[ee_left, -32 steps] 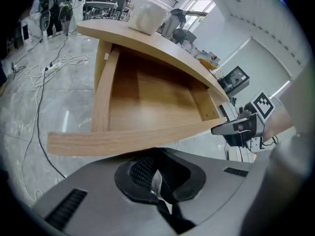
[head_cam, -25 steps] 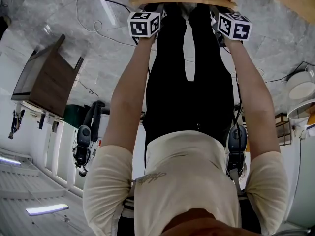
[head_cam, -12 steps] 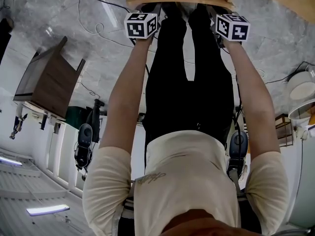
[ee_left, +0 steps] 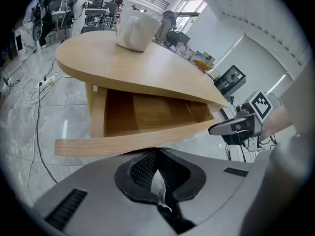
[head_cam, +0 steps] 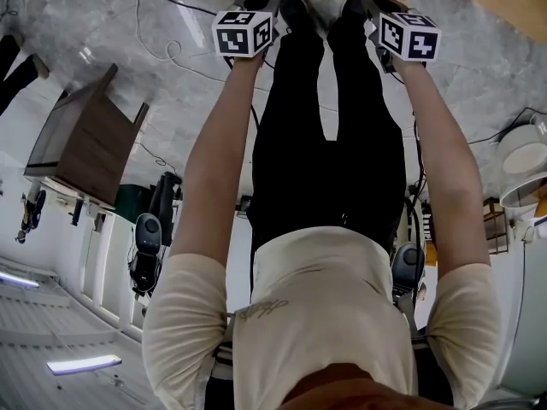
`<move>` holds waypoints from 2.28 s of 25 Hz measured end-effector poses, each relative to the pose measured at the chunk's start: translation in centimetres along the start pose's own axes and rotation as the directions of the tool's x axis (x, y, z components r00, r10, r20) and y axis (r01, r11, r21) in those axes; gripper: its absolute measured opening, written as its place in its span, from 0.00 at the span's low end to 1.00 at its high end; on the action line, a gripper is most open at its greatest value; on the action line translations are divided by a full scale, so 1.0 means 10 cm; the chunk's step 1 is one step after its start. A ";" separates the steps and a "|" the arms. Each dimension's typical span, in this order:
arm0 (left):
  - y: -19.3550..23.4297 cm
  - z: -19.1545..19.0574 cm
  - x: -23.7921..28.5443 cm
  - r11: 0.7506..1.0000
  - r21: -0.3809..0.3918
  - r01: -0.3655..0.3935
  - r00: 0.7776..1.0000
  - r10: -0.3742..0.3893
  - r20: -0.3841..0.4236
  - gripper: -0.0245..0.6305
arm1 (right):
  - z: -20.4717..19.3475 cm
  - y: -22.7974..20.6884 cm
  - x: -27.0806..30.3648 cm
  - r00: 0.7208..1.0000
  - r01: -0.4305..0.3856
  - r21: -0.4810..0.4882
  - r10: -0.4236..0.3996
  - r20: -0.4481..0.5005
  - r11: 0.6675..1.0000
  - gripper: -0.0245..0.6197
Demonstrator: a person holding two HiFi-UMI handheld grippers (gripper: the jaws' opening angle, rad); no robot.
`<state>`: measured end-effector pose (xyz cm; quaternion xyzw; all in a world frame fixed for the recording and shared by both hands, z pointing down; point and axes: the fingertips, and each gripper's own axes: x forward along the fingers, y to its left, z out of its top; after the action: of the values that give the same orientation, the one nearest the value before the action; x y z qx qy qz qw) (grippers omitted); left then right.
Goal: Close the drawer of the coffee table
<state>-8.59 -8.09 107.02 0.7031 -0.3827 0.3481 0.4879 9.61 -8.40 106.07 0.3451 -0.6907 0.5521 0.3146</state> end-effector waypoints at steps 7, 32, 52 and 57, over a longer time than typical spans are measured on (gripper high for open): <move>0.05 0.22 0.03 1.000 0.001 -0.009 1.000 0.009 -0.002 0.04 | 0.20 -0.03 0.02 1.000 0.004 -0.015 -0.004 0.008 1.000 0.03; 0.13 0.73 0.17 1.000 0.006 -0.029 1.000 0.029 0.000 0.04 | 0.73 -0.10 0.10 0.999 -0.023 -0.024 0.024 0.024 0.999 0.03; -0.14 0.70 -0.04 0.999 0.035 -0.026 1.000 0.025 0.008 0.04 | 0.74 -0.19 -0.42 0.999 0.044 -0.025 -0.044 0.032 0.999 0.03; -0.38 0.48 -0.55 0.997 0.070 -0.025 0.999 0.028 -0.043 0.04 | 0.55 0.02 -0.98 0.996 0.072 0.009 -0.072 0.045 0.997 0.03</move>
<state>-7.30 -10.69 99.33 0.7066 -0.3691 0.3830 0.4668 14.67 -12.45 96.93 0.3834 -0.6827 0.5349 0.3173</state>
